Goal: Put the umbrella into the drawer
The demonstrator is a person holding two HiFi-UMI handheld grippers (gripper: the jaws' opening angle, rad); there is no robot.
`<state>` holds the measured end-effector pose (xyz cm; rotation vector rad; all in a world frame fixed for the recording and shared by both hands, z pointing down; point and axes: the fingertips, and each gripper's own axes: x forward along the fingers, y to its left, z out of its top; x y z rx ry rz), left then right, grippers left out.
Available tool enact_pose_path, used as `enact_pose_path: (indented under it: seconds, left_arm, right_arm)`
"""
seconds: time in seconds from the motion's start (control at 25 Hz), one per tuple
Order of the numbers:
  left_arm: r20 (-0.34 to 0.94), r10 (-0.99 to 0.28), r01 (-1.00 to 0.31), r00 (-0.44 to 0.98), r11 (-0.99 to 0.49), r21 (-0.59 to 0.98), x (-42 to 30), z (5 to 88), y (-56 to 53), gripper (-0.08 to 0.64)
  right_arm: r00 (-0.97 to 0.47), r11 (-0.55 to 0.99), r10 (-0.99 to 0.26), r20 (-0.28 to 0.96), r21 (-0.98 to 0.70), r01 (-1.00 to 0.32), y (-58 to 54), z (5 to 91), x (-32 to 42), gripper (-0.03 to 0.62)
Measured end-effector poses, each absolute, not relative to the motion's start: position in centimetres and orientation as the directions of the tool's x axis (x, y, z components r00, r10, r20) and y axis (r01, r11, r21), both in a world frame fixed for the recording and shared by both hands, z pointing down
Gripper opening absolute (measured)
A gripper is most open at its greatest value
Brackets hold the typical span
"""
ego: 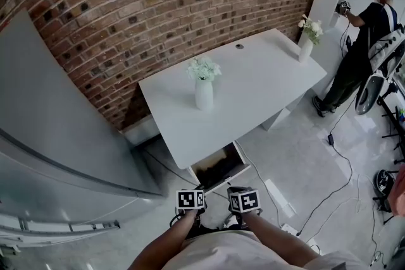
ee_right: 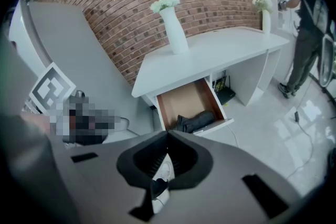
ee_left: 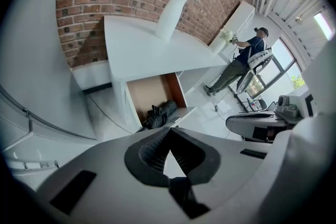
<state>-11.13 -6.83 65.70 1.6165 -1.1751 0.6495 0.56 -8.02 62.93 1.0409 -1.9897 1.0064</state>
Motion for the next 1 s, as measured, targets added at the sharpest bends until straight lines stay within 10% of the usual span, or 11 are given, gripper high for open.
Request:
enact_pose_path:
  seconds: [1.0]
  left_arm:
    - [0.842,-0.374,-0.913,0.389,-0.034,0.406,-11.48,66.01,-7.46,0.008]
  right_arm:
    - [-0.462,0.411,-0.340,0.819,-0.312,-0.856,-8.43,62.88,-0.05,0.017]
